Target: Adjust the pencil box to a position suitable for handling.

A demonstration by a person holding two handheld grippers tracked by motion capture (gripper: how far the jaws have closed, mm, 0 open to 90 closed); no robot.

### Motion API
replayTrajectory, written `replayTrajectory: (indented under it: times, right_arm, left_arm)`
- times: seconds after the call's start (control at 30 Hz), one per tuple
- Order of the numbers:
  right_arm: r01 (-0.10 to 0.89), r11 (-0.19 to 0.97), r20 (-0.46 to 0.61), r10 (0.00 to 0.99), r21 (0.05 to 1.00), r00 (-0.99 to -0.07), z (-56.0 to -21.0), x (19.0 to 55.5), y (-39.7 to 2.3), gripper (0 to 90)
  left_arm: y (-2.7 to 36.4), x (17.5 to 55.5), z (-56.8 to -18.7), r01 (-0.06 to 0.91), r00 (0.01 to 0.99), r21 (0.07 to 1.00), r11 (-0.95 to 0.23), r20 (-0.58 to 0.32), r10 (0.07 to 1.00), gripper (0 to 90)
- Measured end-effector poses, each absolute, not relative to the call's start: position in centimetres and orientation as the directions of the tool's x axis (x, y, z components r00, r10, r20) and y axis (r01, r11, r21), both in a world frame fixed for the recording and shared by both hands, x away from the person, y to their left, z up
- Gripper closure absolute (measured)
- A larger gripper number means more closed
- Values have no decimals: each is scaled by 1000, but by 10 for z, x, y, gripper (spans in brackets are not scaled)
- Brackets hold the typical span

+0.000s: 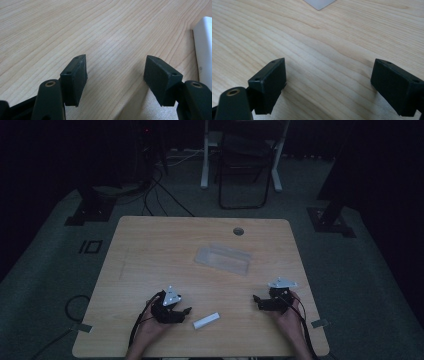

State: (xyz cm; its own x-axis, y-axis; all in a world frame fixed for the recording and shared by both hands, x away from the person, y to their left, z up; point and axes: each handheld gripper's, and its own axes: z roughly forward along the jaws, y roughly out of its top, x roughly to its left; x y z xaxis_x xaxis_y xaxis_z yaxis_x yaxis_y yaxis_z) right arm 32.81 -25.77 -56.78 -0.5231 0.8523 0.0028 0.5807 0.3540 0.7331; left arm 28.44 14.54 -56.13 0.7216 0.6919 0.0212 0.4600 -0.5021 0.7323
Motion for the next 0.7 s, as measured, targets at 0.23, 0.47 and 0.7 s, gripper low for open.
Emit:
replayTrajectory:
  times: [0.23,0.47,0.7]
  right_arm:
    - [605,335,4,873,722,-489,-565,329,-256,185]
    - [579,394,-80,867,714,-492,-556,322,-245,268]
    - [530,422,-136,858,735,-495,-542,320,-238,336]
  left_arm:
    - [144,285,-561,463,718,733,-499,21,696,350]
    - [144,285,-561,463,717,732,-499,21,696,350]
    - [144,285,-561,463,717,732,-499,21,696,350]
